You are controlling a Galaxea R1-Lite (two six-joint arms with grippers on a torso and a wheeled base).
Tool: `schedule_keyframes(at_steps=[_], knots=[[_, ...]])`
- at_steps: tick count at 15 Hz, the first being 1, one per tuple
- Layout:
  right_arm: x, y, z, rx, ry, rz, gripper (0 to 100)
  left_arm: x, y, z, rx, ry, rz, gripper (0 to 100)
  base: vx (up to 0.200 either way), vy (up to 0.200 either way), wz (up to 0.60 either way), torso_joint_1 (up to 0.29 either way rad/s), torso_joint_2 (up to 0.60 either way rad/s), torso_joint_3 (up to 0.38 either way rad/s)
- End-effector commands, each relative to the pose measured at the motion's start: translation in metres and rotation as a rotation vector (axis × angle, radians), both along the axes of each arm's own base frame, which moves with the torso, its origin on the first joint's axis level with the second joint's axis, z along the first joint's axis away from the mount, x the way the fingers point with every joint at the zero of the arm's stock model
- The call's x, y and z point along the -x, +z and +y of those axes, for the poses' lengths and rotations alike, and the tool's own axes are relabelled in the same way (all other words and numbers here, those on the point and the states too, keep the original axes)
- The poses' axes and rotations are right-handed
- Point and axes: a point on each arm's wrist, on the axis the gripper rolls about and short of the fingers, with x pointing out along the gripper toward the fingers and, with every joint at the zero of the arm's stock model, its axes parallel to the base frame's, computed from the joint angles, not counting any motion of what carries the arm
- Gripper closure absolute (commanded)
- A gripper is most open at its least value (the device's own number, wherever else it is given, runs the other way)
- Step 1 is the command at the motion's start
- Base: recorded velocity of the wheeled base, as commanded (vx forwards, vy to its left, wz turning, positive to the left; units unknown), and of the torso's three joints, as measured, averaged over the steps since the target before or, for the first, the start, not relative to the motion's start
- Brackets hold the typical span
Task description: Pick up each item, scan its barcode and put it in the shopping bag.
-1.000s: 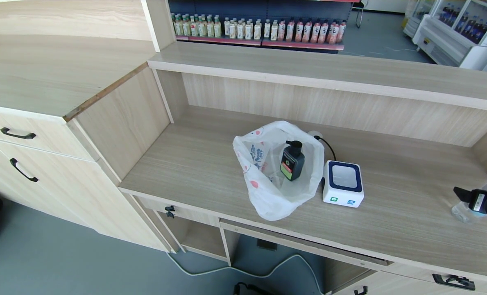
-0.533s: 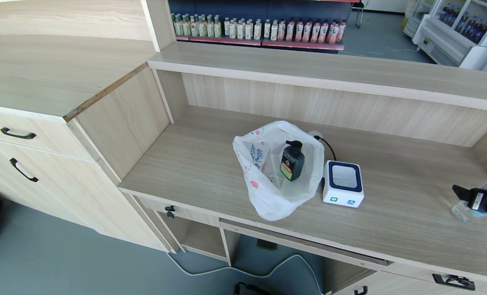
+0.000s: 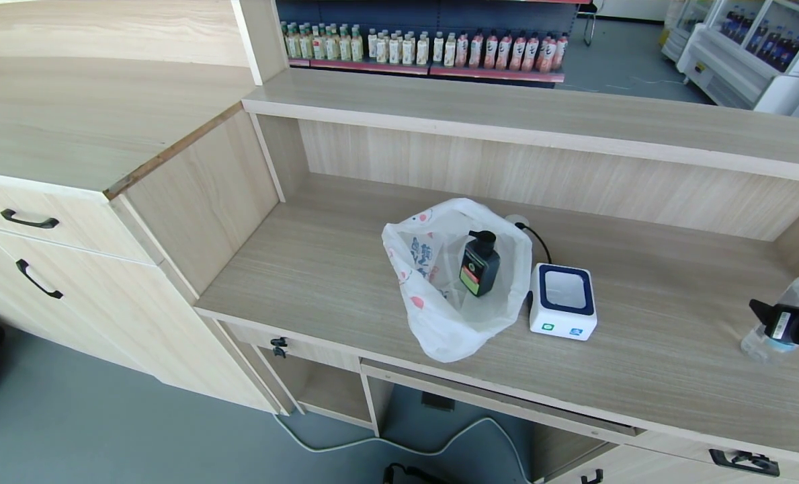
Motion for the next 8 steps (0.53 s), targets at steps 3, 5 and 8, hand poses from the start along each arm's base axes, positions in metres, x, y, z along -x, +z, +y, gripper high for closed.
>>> schedule_keyframes(at_steps=[3, 5, 8], knots=[[-0.0046, 0.0005, -0.0035, 0.009, 0.004, -0.015, 100, 0.0000, -0.0001, 0.0000, 0.001, 0.001, 0.000, 0, 0.000, 0.000, 0.00, 0.000, 0.00, 0.000], [-0.0075, 0.0027, -0.0053, 0.019, 0.004, -0.027, 100, 0.0000, -0.0001, 0.0000, 0.001, 0.001, 0.000, 0, 0.000, 0.000, 0.00, 0.000, 0.00, 0.000], [-0.0098, 0.0025, -0.0069, 0.028, 0.005, -0.028, 100, 0.0000, -0.0001, 0.0000, 0.001, 0.001, 0.000, 0, 0.000, 0.000, 0.00, 0.000, 0.00, 0.000]])
